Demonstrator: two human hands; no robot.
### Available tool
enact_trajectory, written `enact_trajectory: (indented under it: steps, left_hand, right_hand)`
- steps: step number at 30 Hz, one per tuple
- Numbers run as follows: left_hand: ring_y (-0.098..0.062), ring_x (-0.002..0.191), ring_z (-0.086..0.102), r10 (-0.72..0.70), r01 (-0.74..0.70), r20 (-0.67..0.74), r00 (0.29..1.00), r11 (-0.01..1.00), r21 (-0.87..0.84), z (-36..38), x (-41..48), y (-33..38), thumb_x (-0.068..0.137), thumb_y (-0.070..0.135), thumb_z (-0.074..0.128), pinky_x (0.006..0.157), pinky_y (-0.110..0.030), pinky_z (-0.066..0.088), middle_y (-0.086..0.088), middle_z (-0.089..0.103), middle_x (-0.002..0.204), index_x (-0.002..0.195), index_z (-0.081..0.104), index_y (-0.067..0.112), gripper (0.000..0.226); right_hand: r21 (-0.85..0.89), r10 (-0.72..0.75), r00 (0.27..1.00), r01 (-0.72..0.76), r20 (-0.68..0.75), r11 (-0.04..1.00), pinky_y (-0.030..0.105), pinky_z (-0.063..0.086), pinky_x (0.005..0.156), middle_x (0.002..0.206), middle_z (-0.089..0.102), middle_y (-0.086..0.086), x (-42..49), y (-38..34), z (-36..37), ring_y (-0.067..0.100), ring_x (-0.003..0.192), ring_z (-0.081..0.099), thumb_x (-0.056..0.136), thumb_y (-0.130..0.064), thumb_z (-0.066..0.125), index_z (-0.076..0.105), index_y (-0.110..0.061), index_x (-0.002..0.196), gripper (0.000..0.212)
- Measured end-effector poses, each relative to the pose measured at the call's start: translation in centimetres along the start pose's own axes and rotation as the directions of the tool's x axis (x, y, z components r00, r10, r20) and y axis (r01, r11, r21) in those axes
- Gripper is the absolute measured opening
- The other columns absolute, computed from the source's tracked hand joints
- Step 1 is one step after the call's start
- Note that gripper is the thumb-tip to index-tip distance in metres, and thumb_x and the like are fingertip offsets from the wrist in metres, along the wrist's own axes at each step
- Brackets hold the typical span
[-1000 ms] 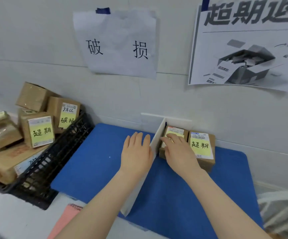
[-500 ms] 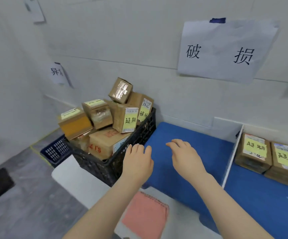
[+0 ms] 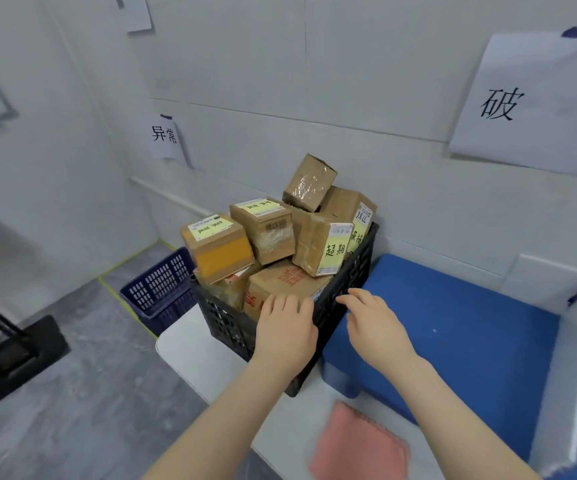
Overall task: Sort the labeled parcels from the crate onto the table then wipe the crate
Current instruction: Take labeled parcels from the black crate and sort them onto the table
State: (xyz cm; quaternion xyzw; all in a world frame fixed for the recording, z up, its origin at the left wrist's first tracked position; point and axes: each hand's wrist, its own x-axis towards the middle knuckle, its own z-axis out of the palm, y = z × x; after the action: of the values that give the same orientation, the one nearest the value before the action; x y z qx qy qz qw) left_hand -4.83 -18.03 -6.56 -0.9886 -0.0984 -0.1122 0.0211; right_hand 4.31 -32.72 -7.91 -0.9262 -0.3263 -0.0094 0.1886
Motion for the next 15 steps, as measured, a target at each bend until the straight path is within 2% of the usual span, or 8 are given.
enact_trajectory:
  steps: [3,6,11,13,15]
  left_hand:
    - [-0.028,0.105,0.054,-0.007,0.007,-0.014,1.000,1.000,-0.005,0.3,0.6,-1.0,0.093,0.026,0.037,0.103,-0.039,0.035,-0.005,0.059,0.106,0.115,0.055,0.015,0.031]
    - [-0.028,0.098,0.058,-0.014,0.011,-0.097,0.995,0.999,-0.030,0.1,1.0,-2.7,0.089,0.025,0.040,0.095,-0.038,0.043,-0.006,0.062,0.101,0.109,0.061,0.013,0.031]
    - [-0.028,0.112,0.057,-0.137,0.119,-0.226,0.964,0.989,-0.092,-1.7,2.1,-8.5,0.088,0.020,0.052,0.100,-0.042,0.042,-0.007,0.061,0.121,0.122,0.060,0.013,0.036]
    - [-0.028,0.107,0.059,-0.184,0.162,-0.304,0.935,0.982,-0.098,-2.9,3.1,-11.6,0.088,0.021,0.050,0.091,-0.042,0.046,-0.007,0.059,0.124,0.126,0.057,0.014,0.039]
    - [-0.028,0.101,0.059,-0.311,0.244,-0.356,0.881,0.944,-0.223,-3.8,4.8,-14.9,0.088,0.024,0.043,0.081,-0.041,0.048,-0.006,0.057,0.125,0.128,0.053,0.015,0.042]
  right_hand:
    - [0.033,-0.042,0.999,0.041,0.001,0.999,0.033,0.042,0.099,0.147,0.038,-0.007,1.7,-0.9,0.3,0.020,0.127,0.039,0.099,-0.016,0.039,0.046,-0.026,0.138,0.041]
    - [0.068,-0.117,0.993,0.119,-0.024,0.991,0.034,0.042,0.101,0.144,0.042,-0.006,3.9,-2.4,0.9,0.020,0.126,0.041,0.098,-0.014,0.041,0.049,-0.024,0.136,0.040]
    - [0.104,-0.228,0.971,0.234,-0.069,0.967,0.035,0.040,0.104,0.142,0.045,-0.003,8.5,-7.2,0.9,0.021,0.128,0.042,0.096,-0.012,0.043,0.052,-0.023,0.133,0.040]
    - [0.134,-0.265,0.958,0.278,-0.109,0.951,0.034,0.041,0.101,0.138,0.048,-0.004,10.3,-9.6,0.7,0.019,0.126,0.043,0.096,-0.013,0.043,0.054,-0.023,0.131,0.038]
    - [0.156,-0.277,0.948,0.300,-0.156,0.941,0.031,0.042,0.097,0.136,0.050,-0.005,12.1,-11.9,0.5,0.017,0.125,0.044,0.097,-0.014,0.042,0.055,-0.023,0.130,0.037]
